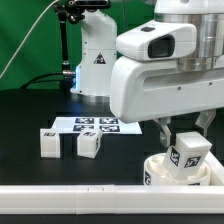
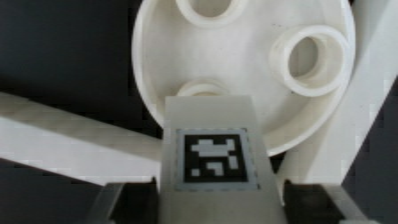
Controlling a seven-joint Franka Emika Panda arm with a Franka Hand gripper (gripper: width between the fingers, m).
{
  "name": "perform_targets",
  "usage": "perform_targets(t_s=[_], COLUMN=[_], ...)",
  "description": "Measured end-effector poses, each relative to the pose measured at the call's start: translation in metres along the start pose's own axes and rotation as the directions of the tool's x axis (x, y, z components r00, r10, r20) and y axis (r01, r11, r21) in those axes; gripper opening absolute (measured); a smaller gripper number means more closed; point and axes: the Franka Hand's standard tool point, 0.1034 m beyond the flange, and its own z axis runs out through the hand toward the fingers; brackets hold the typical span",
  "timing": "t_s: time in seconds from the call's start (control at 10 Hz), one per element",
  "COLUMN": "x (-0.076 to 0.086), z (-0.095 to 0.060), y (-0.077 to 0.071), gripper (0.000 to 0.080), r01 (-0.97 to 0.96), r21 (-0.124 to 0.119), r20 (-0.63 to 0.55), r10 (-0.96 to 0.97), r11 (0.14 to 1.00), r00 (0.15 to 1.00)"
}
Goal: Assemble stool
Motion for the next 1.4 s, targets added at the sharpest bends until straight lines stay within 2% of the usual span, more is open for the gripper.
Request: perform_targets(t_s=[0.3,0.5,0.6,0.8,1.2,1.4], x=[0.000,-0.006,-0.014,-0.019,-0.019,-0.018], z=[-0.001,-0.007,-0.005,0.003,0.003,0.003], y=[0.001,0.010,0.011,0.015,0.014,0.013], gripper=[0.0335,0.0335,0.0337,0.0337,0.0337,0.0337], r01=[-0.005,-0.047,-0.068,-0.094,-0.134,-0.237], r21=[0.001,0.001,0.006,0.007,0.014,0.030], r20=[-0.006,-0.077,-0.098,-0.142,-0.140,-0.138], r10=[0.005,0.047,0.069,0.094,0.135,0.238], r11=[1.000,0.999,0.998,0.996,0.991,0.971], r00=[1.000,0.996,0.993,0.985,0.981,0.961])
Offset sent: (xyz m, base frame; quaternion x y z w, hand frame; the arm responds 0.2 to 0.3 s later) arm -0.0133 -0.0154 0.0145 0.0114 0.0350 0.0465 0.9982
